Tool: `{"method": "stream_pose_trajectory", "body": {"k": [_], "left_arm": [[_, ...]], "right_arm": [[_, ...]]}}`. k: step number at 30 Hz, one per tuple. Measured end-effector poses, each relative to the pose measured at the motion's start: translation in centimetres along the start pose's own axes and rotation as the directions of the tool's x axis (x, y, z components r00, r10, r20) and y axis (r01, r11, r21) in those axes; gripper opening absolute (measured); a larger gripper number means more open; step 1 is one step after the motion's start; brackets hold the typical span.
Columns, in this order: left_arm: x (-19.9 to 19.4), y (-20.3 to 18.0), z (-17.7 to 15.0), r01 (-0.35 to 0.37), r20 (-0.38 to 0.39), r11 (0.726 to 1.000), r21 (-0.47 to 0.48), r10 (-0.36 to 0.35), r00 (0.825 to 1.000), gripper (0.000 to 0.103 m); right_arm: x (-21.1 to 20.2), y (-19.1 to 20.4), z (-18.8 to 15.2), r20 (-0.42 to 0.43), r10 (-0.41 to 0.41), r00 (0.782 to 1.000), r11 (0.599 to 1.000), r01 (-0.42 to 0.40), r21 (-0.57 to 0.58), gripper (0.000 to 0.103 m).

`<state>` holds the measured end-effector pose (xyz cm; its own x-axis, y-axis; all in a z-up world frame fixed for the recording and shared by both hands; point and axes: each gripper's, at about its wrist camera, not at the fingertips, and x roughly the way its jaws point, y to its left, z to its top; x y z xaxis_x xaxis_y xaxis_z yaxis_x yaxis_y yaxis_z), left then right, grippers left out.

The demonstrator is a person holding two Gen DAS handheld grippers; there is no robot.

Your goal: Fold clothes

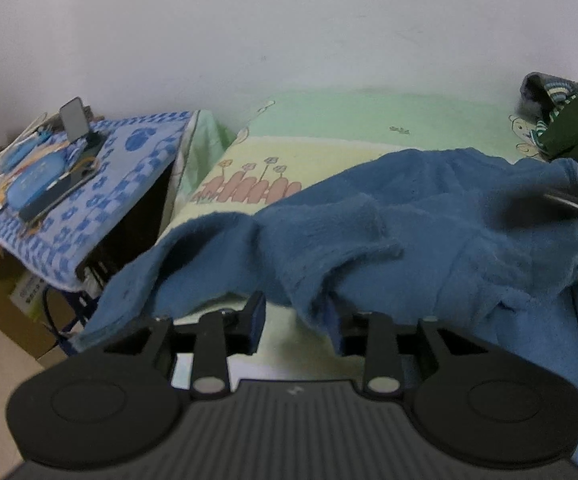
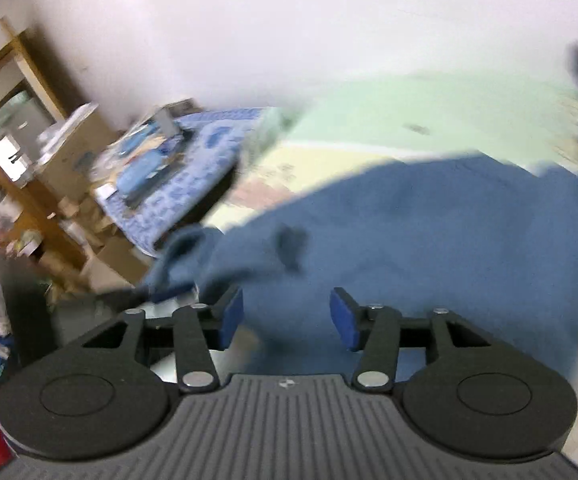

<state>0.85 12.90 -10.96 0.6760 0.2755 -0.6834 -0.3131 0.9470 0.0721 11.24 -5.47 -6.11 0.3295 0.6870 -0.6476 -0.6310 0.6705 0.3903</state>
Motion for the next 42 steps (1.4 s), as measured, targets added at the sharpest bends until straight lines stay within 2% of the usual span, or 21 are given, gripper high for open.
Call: {"method": "stream_pose_trajectory", "body": {"k": [2,4,5,8,9,11,12,14,15,20,25,28,31,34,36,37,42], "left_arm": [[-0.8,0.0,-0.5,-0.002,0.001,1.000,-0.015,0.002,1.000,0.037],[-1.6,0.2,-1.3,0.006,-0.003,1.000,-0.025,-0.007,1.000,0.047],[-2.0,0.4,-1.7,0.010,-0.004,1.000,-0.026,-0.010,1.000,0.048],[-3.3,1.2,-2.9,0.005,0.003,1.000,-0.026,-0.005,1.000,0.048],[-3.5,1.3,-3.1,0.006,0.005,1.000,-0.019,-0.006,1.000,0.047],[-4.0,1.6,-3.5,0.013,0.008,1.000,-0.006,-0.013,1.000,0.044],[-4.1,1.7,-3.6,0.028,0.010,1.000,-0.001,-0.028,1.000,0.043],[-4.3,1.6,-3.3,0.087,0.013,0.996,0.006,-0.087,0.996,0.033],[-4.4,1.4,-3.0,0.132,0.019,0.991,0.016,-0.132,0.991,0.024],[-4.4,-1.7,-1.7,0.250,0.052,0.960,0.130,-0.258,0.965,0.023],[-3.6,-6.3,-0.1,0.384,0.056,0.897,0.220,-0.405,0.913,0.023],[-2.9,-9.5,0.5,0.413,0.064,0.862,0.294,-0.449,0.891,0.024],[-1.7,-11.5,0.8,0.420,0.061,0.850,0.317,-0.460,0.886,0.025],[0.0,-12.7,1.0,0.380,0.035,0.863,0.332,-0.414,0.910,0.025],[0.8,-12.5,1.1,0.374,0.015,0.871,0.318,-0.400,0.917,0.024],[1.0,-12.5,1.3,0.377,0.013,0.871,0.315,-0.401,0.916,0.024],[0.0,-13.7,1.3,0.350,0.063,0.839,0.418,-0.411,0.910,0.026]], "right_arm": [[3.7,0.6,1.4,-0.034,-0.030,0.999,0.999,0.030,0.010,0.059],[7.1,0.6,2.4,-0.071,-0.054,0.996,0.998,0.056,0.028,0.059],[8.4,0.3,2.5,-0.083,-0.062,0.995,0.996,0.067,0.053,0.059],[10.4,-0.2,2.9,-0.085,-0.006,0.996,0.991,0.017,0.130,0.052],[10.7,-0.3,2.8,-0.094,0.018,0.995,0.988,-0.004,0.152,0.045],[11.0,-0.2,2.7,-0.121,0.037,0.992,0.985,-0.016,0.172,0.016],[10.4,0.2,2.8,-0.099,0.037,0.994,0.987,-0.020,0.161,0.010],[9.0,1.0,3.2,-0.053,0.036,0.998,0.990,-0.028,0.138,0.010],[8.0,1.3,3.6,-0.024,0.026,0.999,0.992,-0.023,0.126,0.010],[4.0,0.5,4.7,0.097,0.008,0.995,0.982,-0.026,0.185,0.009],[-1.5,-1.7,4.2,0.190,-0.057,0.980,0.962,0.003,0.272,0.009],[-5.2,-2.5,3.2,0.264,-0.110,0.958,0.949,0.022,0.313,0.009],[-9.0,-3.1,2.2,0.335,-0.168,0.927,0.936,0.044,0.348,0.009],[-12.9,-3.4,0.9,0.397,-0.241,0.886,0.927,0.090,0.363,0.009],[-15.4,-3.3,-0.2,0.427,-0.295,0.855,0.922,0.137,0.363,0.009],[-16.6,-3.3,-0.7,0.440,-0.321,0.839,0.917,0.159,0.365,0.009],[-19.9,-3.3,-3.9,0.439,-0.408,0.801,0.886,0.230,0.403,0.008]]}}
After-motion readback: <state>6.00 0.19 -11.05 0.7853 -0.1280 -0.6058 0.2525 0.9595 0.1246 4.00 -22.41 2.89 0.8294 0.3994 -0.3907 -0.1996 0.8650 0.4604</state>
